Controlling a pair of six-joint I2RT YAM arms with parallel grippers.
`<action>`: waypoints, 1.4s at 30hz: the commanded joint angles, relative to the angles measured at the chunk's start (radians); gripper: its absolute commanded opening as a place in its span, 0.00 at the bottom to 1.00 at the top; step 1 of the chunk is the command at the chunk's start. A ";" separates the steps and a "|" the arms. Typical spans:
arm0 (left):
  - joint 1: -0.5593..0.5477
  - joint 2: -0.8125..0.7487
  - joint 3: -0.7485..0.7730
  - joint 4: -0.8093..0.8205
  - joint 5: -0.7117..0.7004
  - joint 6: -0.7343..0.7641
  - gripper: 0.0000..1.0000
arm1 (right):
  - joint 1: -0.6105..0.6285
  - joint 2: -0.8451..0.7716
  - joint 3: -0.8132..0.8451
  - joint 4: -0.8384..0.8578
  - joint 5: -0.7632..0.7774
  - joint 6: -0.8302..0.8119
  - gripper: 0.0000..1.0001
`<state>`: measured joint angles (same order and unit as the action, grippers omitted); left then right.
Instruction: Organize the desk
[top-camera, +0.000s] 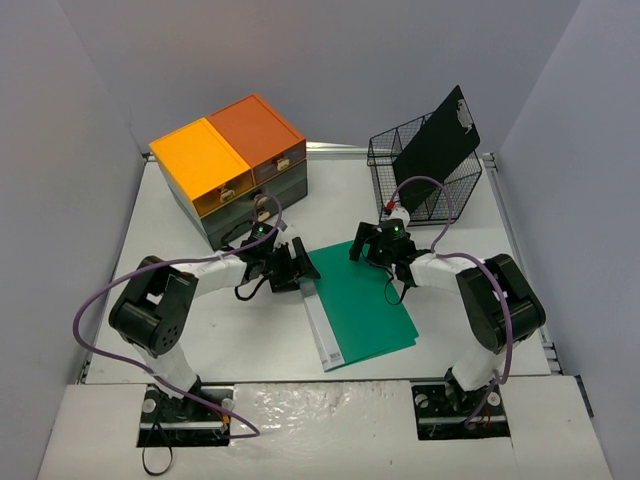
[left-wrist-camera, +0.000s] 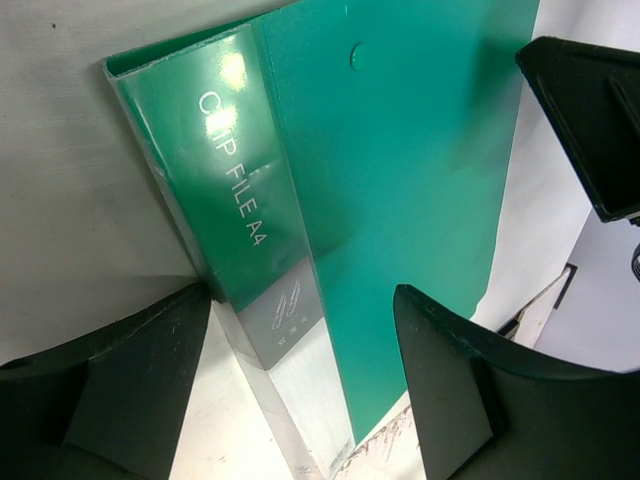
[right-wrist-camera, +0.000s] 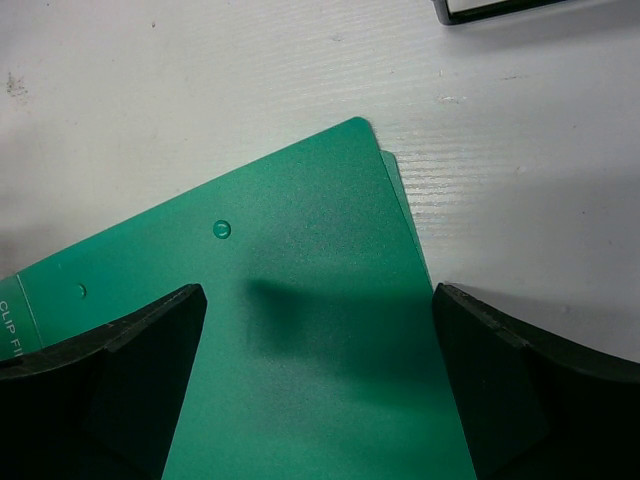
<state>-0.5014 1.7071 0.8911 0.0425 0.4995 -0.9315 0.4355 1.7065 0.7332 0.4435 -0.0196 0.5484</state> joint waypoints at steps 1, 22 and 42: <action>-0.012 -0.027 0.028 0.005 -0.013 0.004 0.71 | 0.043 0.158 -0.130 -0.384 -0.203 0.094 0.94; -0.047 -0.172 -0.220 0.049 -0.054 -0.098 0.72 | 0.043 0.195 -0.114 -0.378 -0.207 0.096 0.94; -0.109 0.059 -0.213 0.514 -0.019 -0.258 0.71 | 0.097 0.197 -0.138 -0.361 -0.269 0.101 0.94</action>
<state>-0.6006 1.7393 0.6757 0.4825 0.6728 -1.2308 0.4388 1.7523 0.7312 0.5669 -0.0379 0.5365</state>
